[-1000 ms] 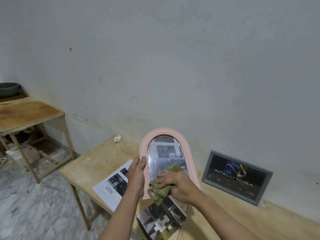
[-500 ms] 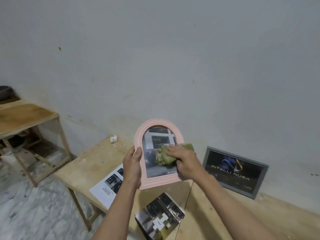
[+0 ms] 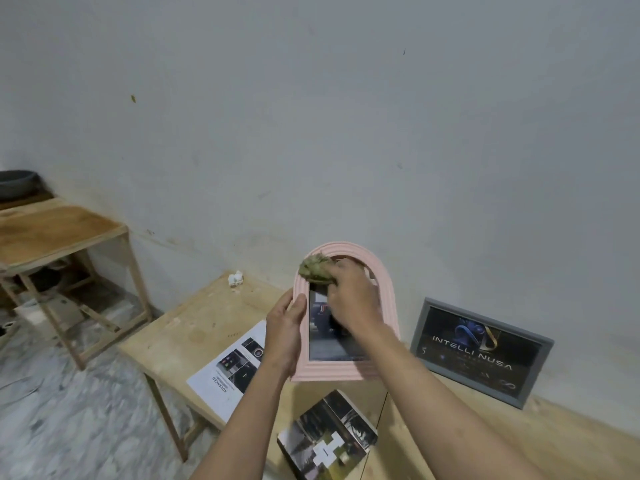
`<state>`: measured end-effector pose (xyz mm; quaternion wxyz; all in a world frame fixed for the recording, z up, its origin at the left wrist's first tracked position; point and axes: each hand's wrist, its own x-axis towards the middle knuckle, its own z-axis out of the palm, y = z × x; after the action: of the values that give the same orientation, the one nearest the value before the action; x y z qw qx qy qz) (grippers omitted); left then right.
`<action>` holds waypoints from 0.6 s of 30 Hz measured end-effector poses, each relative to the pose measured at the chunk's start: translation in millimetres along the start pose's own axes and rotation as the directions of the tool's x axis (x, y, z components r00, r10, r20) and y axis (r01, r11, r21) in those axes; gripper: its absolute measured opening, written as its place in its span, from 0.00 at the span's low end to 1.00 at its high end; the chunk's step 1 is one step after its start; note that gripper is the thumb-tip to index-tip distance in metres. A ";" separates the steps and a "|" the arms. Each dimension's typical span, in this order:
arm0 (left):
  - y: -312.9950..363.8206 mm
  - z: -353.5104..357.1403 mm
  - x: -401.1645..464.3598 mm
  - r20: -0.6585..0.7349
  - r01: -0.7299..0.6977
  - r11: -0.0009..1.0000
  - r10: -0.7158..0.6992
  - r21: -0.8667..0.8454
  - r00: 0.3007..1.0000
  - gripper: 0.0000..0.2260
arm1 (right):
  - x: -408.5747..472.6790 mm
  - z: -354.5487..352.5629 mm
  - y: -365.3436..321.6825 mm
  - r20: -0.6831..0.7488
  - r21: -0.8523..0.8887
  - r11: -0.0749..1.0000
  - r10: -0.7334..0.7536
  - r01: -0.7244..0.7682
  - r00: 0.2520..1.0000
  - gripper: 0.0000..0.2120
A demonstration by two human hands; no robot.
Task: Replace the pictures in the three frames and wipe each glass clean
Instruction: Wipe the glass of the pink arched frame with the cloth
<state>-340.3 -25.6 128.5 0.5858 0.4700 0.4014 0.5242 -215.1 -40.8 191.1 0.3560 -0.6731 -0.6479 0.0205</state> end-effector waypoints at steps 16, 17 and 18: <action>-37.7 -56.5 10.1 -0.243 0.128 0.992 -0.124 0.002 0.962 0.18 | -49.5 7.1 49.0 0.649 -0.217 0.961 0.009 0.173 0.761 0.16; -37.3 -57.7 12.6 -0.222 0.132 0.991 -0.123 0.026 0.967 0.20 | -45.7 -0.7 53.7 0.657 -0.191 0.979 0.070 0.076 0.751 0.17; -37.2 -58.7 14.4 -0.190 0.130 0.990 -0.118 0.053 0.975 0.21 | -40.4 -8.3 54.4 0.641 -0.127 0.991 0.113 -0.040 0.759 0.19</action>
<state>-386.3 -4.0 78.9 0.5617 0.4117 0.4996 0.5151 -170.9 -75.3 152.2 0.0734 -0.6686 -0.7028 0.2317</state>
